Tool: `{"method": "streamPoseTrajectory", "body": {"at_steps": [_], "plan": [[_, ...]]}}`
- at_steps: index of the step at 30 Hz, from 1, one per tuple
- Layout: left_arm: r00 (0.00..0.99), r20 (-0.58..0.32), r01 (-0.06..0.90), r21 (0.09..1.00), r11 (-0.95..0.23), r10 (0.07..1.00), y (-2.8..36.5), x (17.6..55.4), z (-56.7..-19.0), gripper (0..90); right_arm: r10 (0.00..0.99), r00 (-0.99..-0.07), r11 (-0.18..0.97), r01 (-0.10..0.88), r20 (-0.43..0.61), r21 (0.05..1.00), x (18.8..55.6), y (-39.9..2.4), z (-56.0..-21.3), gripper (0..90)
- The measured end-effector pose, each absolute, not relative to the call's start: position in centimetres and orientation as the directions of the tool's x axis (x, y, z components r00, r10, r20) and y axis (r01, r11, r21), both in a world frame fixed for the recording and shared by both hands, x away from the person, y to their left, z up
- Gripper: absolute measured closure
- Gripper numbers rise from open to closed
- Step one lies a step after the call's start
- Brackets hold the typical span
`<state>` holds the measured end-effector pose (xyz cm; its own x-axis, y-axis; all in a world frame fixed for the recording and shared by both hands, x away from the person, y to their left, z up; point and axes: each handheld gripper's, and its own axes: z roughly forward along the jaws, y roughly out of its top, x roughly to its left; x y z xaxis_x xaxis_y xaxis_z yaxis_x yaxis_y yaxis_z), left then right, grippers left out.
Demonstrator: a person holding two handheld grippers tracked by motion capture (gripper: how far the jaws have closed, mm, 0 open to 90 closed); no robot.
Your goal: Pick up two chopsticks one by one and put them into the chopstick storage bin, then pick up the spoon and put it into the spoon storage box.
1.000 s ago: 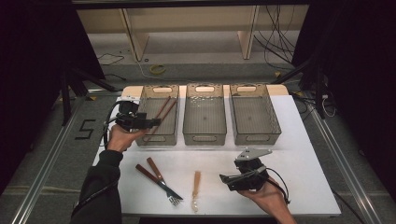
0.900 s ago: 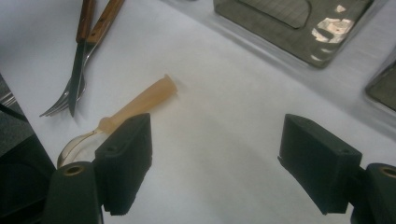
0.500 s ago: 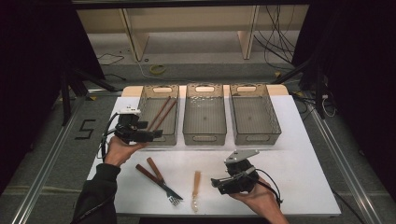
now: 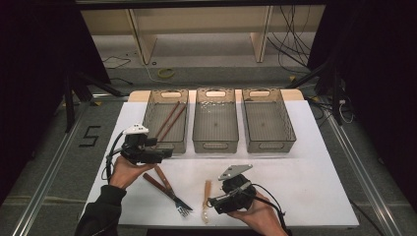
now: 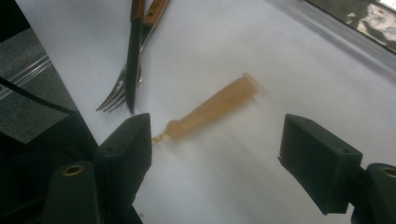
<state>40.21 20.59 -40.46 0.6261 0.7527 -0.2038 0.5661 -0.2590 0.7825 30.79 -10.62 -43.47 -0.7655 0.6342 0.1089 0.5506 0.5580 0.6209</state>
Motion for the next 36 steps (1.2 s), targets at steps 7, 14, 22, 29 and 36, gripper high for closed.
{"method": "streamPoseTrajectory", "body": {"at_steps": [7,14,22,29,36], "plan": [[0.628,-0.208,0.558,0.792,-0.248,0.750,20.7,39.3,-41.3,16.6,0.622,-0.774,0.570,0.550,0.118,0.610,30.4,-9.7,-43.8,26.2],[0.632,-0.198,0.560,0.785,-0.265,0.750,20.4,38.8,-41.9,16.4,0.597,-0.792,0.598,0.545,0.127,0.587,29.7,-8.7,-44.4,26.3],[0.648,-0.200,0.543,0.798,-0.261,0.735,20.2,38.2,-41.8,16.3,0.579,-0.806,0.633,0.538,0.122,0.557,28.9,-7.7,-45.1,26.6],[0.651,-0.199,0.542,0.797,-0.266,0.733,20.1,38.0,-42.1,16.0,0.564,-0.817,0.661,0.535,0.122,0.525,28.4,-7.2,-45.7,27.2],[0.644,-0.198,0.549,0.793,-0.266,0.739,20.3,38.1,-42.4,16.0,0.555,-0.820,0.678,0.544,0.140,0.494,28.4,-7.1,-46.3,28.3]]}}
